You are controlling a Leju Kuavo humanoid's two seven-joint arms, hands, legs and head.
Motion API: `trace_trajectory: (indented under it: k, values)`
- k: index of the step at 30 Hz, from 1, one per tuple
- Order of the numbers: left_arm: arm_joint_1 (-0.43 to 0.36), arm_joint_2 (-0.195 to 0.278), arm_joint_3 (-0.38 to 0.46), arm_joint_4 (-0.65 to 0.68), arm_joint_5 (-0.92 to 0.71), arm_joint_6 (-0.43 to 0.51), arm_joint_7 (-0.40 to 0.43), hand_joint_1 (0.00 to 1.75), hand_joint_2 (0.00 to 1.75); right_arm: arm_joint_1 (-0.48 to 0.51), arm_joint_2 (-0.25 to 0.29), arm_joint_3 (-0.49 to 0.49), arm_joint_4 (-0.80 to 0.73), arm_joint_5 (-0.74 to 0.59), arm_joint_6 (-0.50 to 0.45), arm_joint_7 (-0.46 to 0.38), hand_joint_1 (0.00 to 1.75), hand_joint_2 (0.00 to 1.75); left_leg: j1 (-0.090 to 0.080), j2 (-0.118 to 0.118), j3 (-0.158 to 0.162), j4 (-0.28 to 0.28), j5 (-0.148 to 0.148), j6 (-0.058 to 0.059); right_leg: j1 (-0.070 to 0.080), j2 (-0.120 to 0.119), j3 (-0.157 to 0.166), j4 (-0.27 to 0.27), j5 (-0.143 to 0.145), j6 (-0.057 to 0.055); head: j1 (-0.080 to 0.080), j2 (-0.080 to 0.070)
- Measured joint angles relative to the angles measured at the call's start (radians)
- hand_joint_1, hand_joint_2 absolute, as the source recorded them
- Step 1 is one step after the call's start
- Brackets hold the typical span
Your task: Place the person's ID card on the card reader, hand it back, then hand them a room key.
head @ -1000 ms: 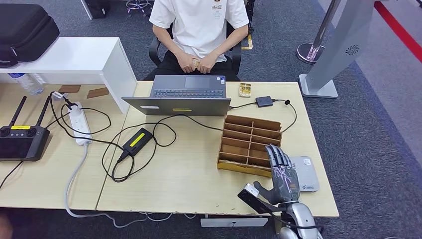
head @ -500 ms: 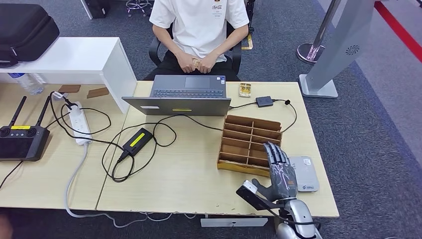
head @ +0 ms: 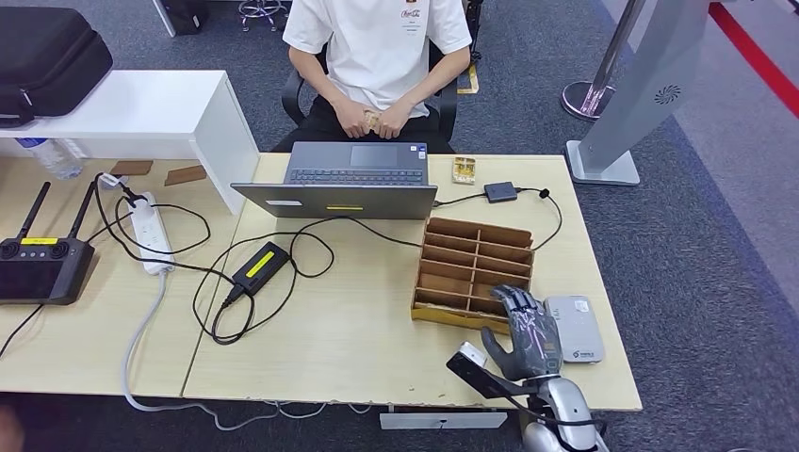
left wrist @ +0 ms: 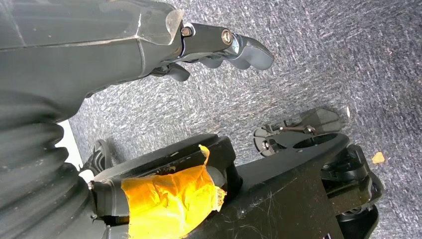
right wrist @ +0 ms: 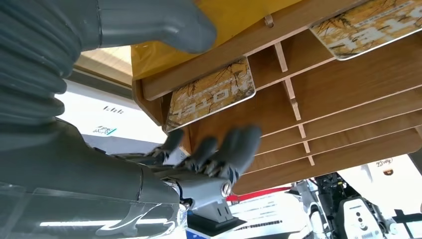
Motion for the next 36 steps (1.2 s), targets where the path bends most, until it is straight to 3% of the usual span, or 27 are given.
trace_trajectory:
  k: [24,36]
  values:
    - [0.000,0.006,0.028,0.000,-0.002,0.075,-0.012,0.00,1.75,0.003,0.000,-0.010,-0.005,-0.016,-0.008,-0.016,1.75,1.75,0.001,0.000,0.001,0.000,0.000,0.000,0.000,0.000,0.001,0.000,0.000,0.000,0.000,0.000]
    - [0.000,0.014,0.029,0.000,-0.023,0.054,-0.003,0.00,1.75,-0.050,-0.034,-0.018,-0.090,-0.147,0.127,-0.041,1.75,1.75,0.000,0.000,0.000,0.000,0.000,0.000,0.000,0.001,0.000,0.000,0.000,0.000,0.000,0.000]
